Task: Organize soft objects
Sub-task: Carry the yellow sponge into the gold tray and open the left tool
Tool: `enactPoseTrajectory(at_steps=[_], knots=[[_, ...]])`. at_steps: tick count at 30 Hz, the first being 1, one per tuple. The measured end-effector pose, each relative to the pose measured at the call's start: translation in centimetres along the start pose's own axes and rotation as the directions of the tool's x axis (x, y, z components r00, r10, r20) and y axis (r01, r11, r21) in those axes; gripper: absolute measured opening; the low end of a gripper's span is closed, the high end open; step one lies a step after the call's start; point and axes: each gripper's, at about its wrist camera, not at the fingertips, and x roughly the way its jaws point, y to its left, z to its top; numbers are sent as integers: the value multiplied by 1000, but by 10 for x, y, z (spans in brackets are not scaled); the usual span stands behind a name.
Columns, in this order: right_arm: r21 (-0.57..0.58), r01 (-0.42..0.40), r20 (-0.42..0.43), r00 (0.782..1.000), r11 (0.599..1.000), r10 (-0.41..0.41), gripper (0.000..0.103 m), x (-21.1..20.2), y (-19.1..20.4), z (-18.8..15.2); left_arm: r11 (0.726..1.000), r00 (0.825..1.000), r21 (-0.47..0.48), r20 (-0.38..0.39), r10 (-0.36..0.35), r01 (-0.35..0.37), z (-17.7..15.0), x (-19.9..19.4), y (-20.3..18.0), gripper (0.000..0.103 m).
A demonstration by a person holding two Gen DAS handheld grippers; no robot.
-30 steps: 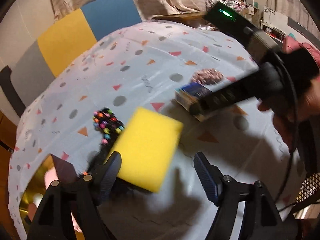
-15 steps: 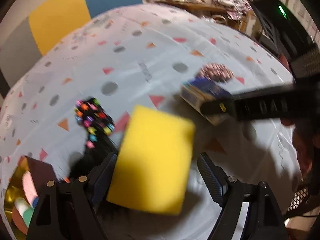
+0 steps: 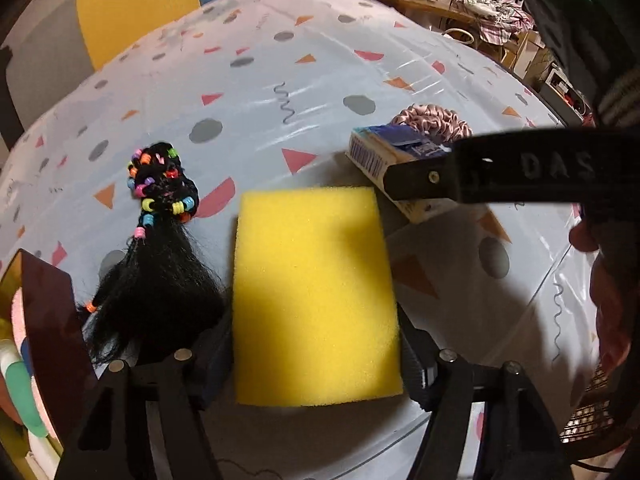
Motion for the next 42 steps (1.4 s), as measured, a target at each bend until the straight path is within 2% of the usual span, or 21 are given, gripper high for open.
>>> enactPoseTrajectory(at_steps=[3, 8, 17, 23, 29, 33, 36, 42], knots=[[-8, 4, -1, 1000, 1000, -4, 53, 1, 0, 0, 998, 999, -44, 26, -48, 49, -7, -8, 3, 69], [-19, 6, -5, 1000, 1000, -6, 53, 3, 3, -1, 991, 993, -101, 93, -75, 84, -19, -31, 9, 69], [-44, 9, -10, 1000, 999, -9, 53, 6, 8, -5, 968, 969, -164, 192, -156, 188, -50, -80, 19, 69], [-56, 8, -7, 1000, 998, -9, 53, 5, 10, -8, 959, 953, -235, 290, -89, 161, -79, -119, 41, 69], [-66, 7, -5, 1000, 998, -7, 53, 4, 10, -9, 924, 943, -352, 331, -28, 151, -108, -143, 88, 69], [-76, 13, 2, 1000, 997, -13, 53, 3, 13, -11, 888, 947, -438, 321, 9, 140, -128, -145, 120, 69], [-70, 9, 5, 1000, 998, -9, 53, 2, 12, -12, 874, 956, -472, 291, 26, 120, -139, -139, 134, 69], [-58, 1, 20, 1000, 998, 0, 53, -3, 10, -12, 862, 975, -502, 219, 42, 75, -153, -114, 150, 69]])
